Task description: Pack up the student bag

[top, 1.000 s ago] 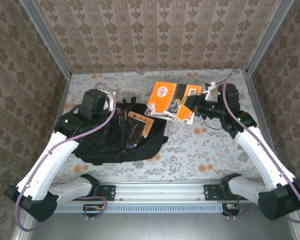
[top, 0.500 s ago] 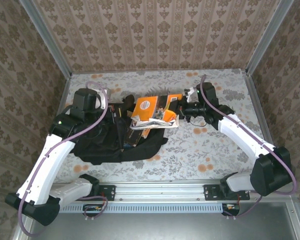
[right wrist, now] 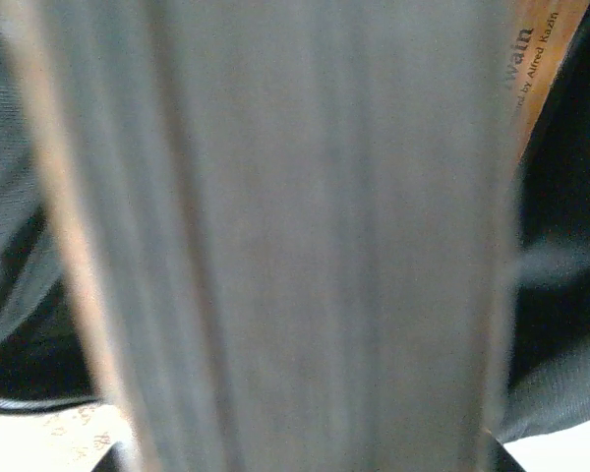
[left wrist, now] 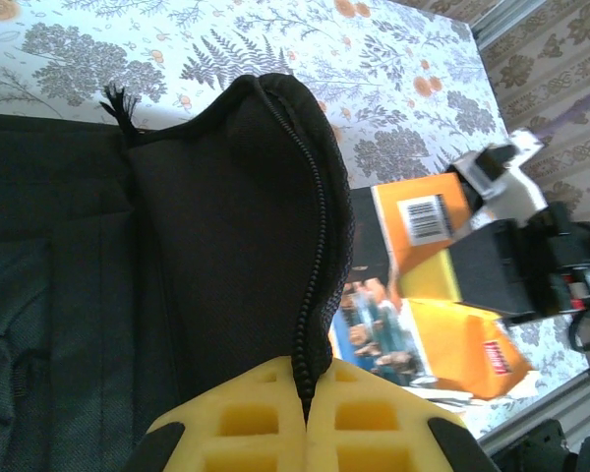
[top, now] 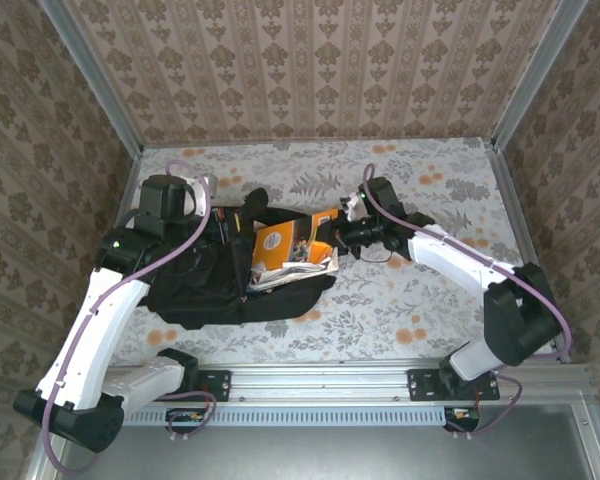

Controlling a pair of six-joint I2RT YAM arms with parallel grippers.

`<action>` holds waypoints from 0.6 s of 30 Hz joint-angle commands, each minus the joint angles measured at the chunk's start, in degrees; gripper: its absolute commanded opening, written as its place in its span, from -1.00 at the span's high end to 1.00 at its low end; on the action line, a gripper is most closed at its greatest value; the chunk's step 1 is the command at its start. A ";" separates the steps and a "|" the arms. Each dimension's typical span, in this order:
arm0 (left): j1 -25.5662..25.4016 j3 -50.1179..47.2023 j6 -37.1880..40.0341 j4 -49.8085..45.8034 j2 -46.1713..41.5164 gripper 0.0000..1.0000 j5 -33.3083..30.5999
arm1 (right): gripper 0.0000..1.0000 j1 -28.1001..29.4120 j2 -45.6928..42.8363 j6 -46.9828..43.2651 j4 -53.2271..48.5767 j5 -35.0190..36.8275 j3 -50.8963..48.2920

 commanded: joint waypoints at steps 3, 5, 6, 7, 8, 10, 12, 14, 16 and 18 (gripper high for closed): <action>0.38 1.30 -1.32 5.14 -0.19 1.00 5.04 | 1.00 3.06 4.21 0.24 7.30 1.08 3.56; 0.22 1.22 -1.28 5.29 0.15 1.00 5.89 | 1.00 4.31 6.55 1.53 10.43 0.61 4.63; 0.13 1.17 -1.26 5.35 0.27 1.00 6.21 | 1.00 5.09 7.86 2.07 11.86 0.19 5.47; 0.08 1.08 -1.37 5.39 0.36 1.00 6.33 | 1.00 5.61 9.03 2.34 12.47 0.20 6.28; -0.05 0.92 -1.46 5.57 0.37 1.00 6.63 | 1.00 6.23 10.20 2.67 12.88 0.54 7.17; -0.30 0.78 -1.58 5.76 0.52 1.00 6.88 | 1.00 7.23 12.32 3.43 14.73 1.24 8.29; -0.64 0.56 -1.60 6.02 0.54 1.00 7.04 | 1.00 8.20 14.30 4.22 16.13 3.32 9.35; -0.88 0.27 -1.67 6.21 0.46 1.00 6.83 | 1.00 9.05 16.10 5.65 18.08 6.15 10.20; -1.17 -0.14 -1.93 6.71 0.37 1.00 6.85 | 0.96 9.96 17.95 7.03 19.41 9.21 11.53; -1.20 -0.27 -2.03 6.76 0.28 1.00 6.91 | 0.83 11.07 20.31 7.88 20.02 11.11 13.69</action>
